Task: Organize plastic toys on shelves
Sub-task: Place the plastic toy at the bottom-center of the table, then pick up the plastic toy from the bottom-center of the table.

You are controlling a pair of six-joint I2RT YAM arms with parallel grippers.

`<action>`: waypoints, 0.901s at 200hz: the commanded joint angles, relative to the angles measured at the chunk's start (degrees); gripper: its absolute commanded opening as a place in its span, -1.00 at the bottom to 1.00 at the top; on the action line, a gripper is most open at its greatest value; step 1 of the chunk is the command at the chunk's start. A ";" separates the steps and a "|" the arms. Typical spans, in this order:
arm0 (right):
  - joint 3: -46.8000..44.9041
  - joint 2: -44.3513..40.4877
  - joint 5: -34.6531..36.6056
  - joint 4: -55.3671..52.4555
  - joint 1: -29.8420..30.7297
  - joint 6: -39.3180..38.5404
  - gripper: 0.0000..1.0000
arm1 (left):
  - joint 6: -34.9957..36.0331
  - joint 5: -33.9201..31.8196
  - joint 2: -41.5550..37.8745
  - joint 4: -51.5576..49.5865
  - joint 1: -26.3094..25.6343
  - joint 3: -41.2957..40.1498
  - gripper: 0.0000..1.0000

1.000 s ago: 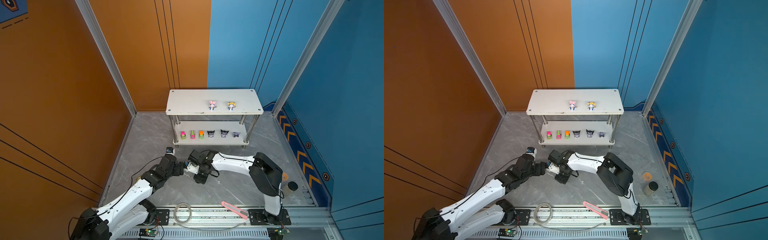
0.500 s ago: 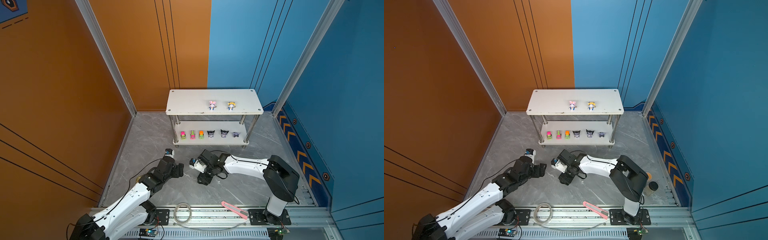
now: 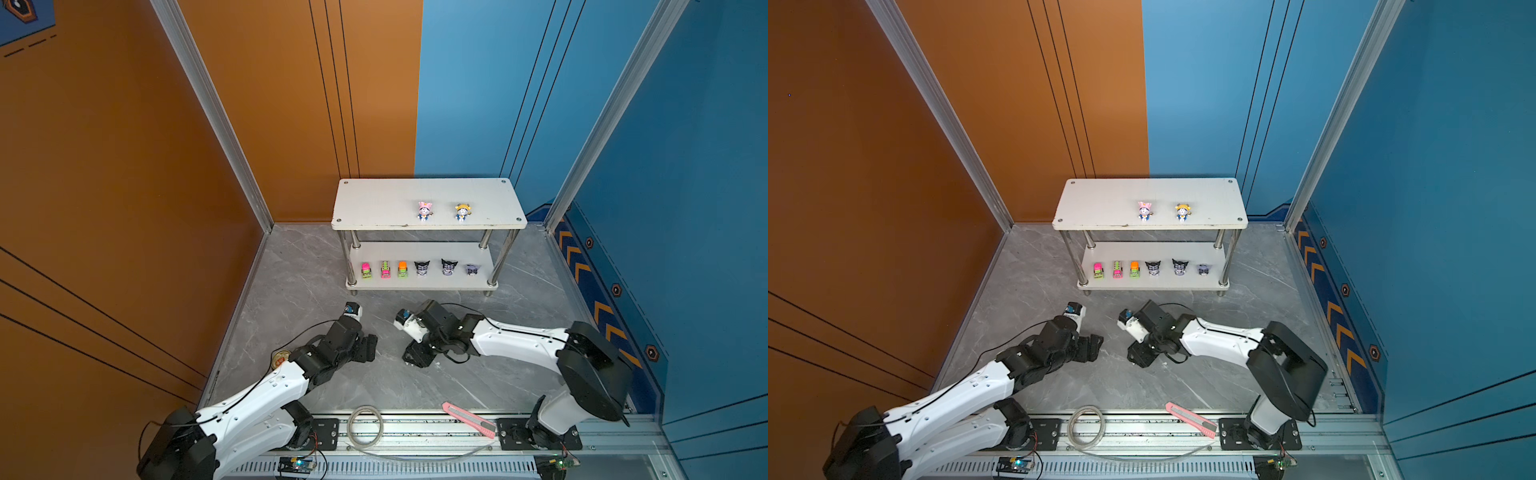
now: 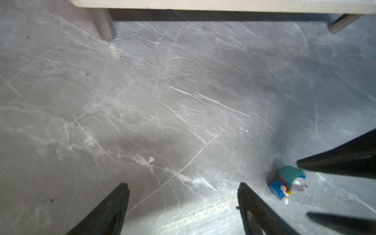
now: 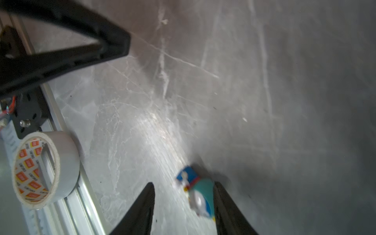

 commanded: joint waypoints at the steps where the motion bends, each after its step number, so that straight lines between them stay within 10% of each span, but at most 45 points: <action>1: -4.31 -8.83 4.45 1.60 -1.64 7.71 -0.21 | 3.14 0.87 4.64 3.77 -2.36 4.15 0.70; 99: -16.45 -41.39 9.93 -11.90 -11.99 20.00 -0.27 | 11.71 -6.82 31.74 -8.89 -19.04 26.72 0.70; 180: -19.90 -46.61 5.02 -13.25 -18.29 19.40 -0.24 | 10.07 -6.13 40.47 -13.96 -22.24 32.38 0.54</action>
